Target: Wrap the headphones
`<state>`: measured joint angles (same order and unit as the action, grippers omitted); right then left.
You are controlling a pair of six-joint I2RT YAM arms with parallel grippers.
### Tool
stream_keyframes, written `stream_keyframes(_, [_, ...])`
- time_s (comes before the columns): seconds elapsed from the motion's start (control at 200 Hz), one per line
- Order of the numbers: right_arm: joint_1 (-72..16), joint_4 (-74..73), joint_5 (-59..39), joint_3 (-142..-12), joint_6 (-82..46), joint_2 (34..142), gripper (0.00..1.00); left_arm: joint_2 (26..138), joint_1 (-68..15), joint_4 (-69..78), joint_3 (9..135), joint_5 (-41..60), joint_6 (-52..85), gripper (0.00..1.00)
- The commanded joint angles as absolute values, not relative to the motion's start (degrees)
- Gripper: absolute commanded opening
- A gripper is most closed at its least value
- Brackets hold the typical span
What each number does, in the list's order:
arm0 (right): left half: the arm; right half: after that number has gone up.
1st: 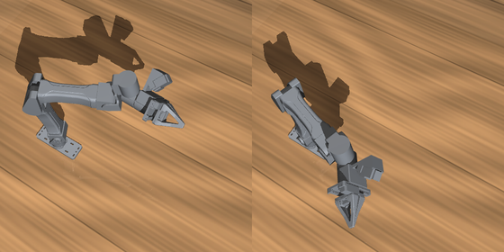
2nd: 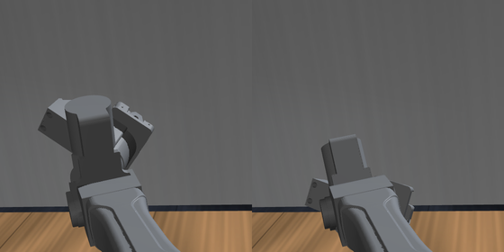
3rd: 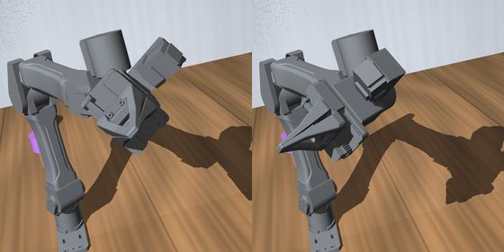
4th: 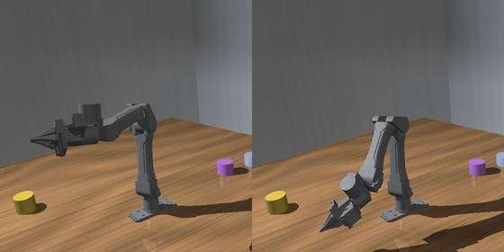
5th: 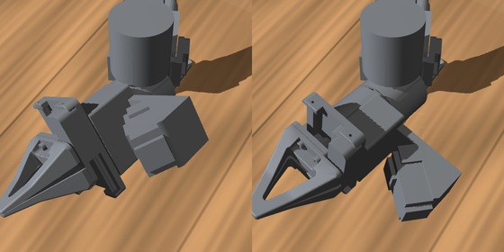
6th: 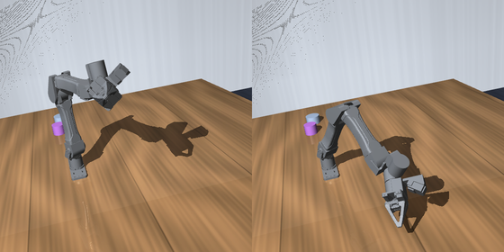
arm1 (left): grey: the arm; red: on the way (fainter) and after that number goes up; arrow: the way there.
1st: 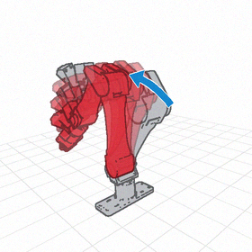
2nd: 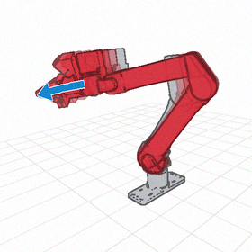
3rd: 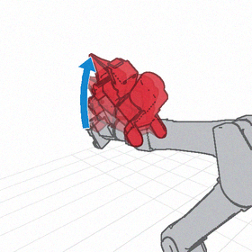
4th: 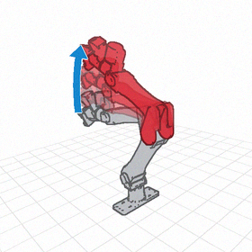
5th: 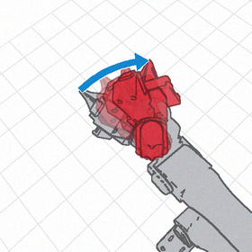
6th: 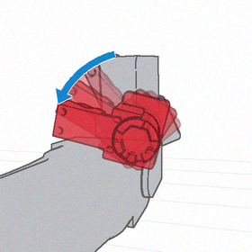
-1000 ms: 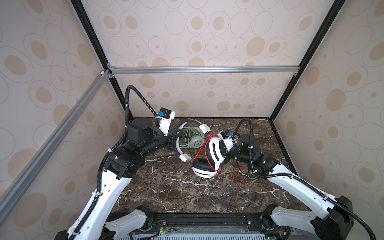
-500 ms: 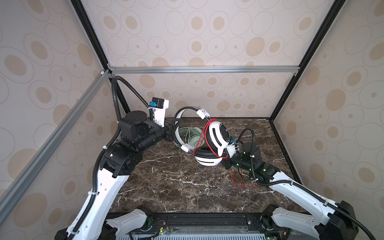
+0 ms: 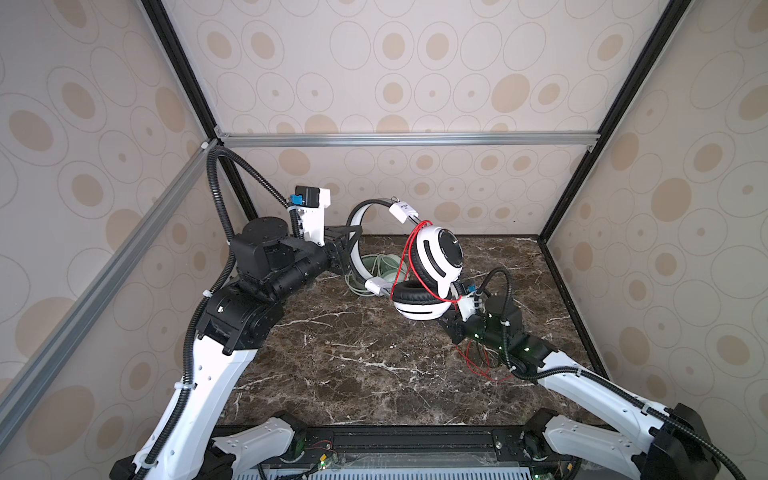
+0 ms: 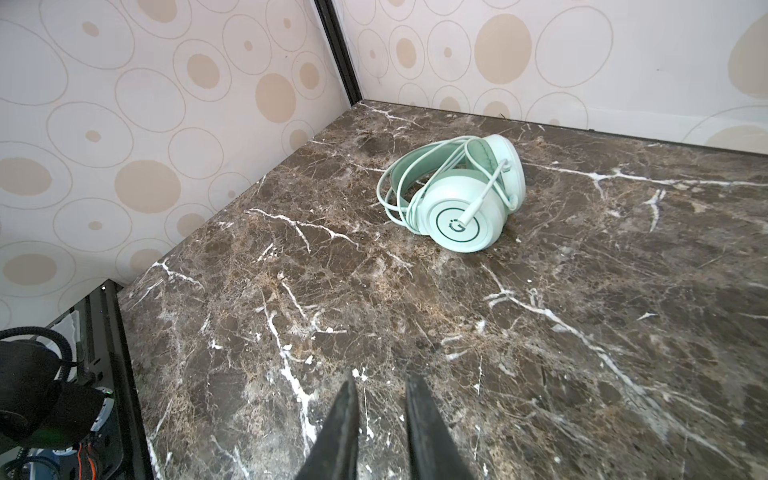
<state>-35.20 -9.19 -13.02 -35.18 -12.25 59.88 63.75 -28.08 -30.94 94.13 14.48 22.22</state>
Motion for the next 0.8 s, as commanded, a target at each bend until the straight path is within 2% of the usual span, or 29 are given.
stream_keyframes(0.0, [-34.8,-11.5,-12.6,-33.9,-13.6,60.0,0.21,63.1,-28.2,-24.6,98.5,15.0,26.4,0.00])
stream_keyframes(0.235, [-34.8,-11.5,-12.0,-32.7,-14.2,60.9,0.18,64.6,-28.1,-25.6,101.4,11.7,28.5,0.00])
stream_keyframes(0.405, [-34.8,-11.2,-12.0,-32.4,-14.6,61.8,0.09,64.0,-28.1,-22.6,99.5,10.2,31.8,0.00])
stream_keyframes(0.605, [-34.8,-8.8,-11.8,-33.6,-13.9,63.1,0.00,63.1,-27.9,-18.4,96.7,3.3,37.1,0.00])
stream_keyframes(0.79, [-35.5,-4.4,-9.0,-35.1,-13.5,63.7,0.00,64.4,-27.9,-18.7,96.5,-3.3,41.3,0.00])
